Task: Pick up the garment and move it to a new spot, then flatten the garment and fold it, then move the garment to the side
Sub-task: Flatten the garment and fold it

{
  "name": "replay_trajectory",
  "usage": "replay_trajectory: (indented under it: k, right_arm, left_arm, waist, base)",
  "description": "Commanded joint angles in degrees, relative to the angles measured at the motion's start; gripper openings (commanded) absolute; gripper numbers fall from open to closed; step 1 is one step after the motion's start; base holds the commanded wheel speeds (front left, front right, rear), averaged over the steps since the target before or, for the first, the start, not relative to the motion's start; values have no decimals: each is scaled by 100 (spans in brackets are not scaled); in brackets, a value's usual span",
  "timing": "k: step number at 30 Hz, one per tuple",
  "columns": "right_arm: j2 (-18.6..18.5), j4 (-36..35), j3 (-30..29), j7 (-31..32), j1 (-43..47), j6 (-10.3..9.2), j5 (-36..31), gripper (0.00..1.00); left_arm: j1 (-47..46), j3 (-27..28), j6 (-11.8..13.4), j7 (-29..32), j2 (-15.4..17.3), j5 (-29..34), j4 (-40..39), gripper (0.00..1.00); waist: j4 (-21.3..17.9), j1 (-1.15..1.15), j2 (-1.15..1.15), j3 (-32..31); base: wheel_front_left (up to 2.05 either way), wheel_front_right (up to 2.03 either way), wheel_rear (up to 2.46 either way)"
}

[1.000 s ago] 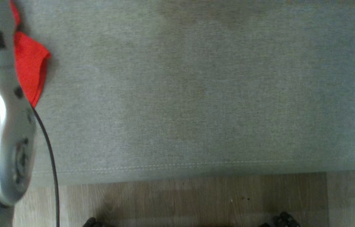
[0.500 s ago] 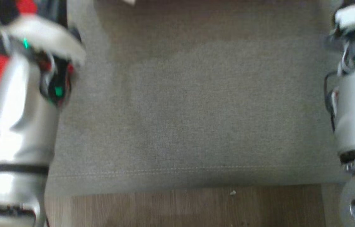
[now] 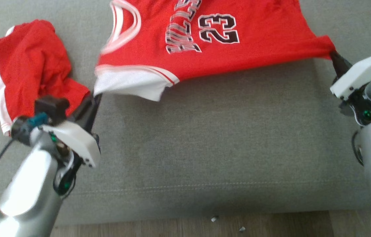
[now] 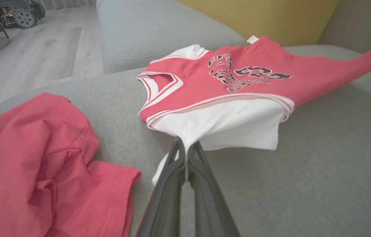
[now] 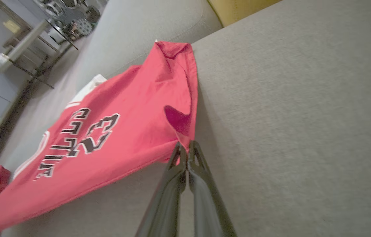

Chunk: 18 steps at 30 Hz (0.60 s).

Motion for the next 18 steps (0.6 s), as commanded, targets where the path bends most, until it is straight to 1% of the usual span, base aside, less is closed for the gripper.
replay_trajectory:
  k: [1, 9, 14, 15, 18]
  right_arm:
    - [-147, -123, 201, 38, 57, 20, -193, 0]
    - [-526, -64, 724, 468, 384, 20, -564, 0]
    - [-767, -173, 1043, 924, 634, 20, -517, 0]
    - [-767, -173, 1043, 924, 634, 20, -517, 0]
    - [-936, -305, 1194, 1169, 774, 20, -433, 0]
  left_arm:
    - [-11, 124, -27, 57, 311, 8, -298, 0]
    - [629, -134, -31, 388, 613, -179, -774, 0]
    - [871, -298, -33, 580, 773, -354, -1044, 0]
    - [871, -298, -33, 580, 773, -354, -1044, 0]
    - [987, -468, -34, 755, 922, -502, -1205, 0]
  waist:
    - [-35, 1, 0, -116]
    - [-101, 1, 0, -405]
    - [-135, 1, 0, -510]
    - [-135, 1, 0, -510]
    - [-163, 1, 0, -553]
  base:
    - [0, 0, 0]
    - [0, 0, 0]
    - [0, 0, 0]
    - [0, 0, 0]
    - [0, 0, 0]
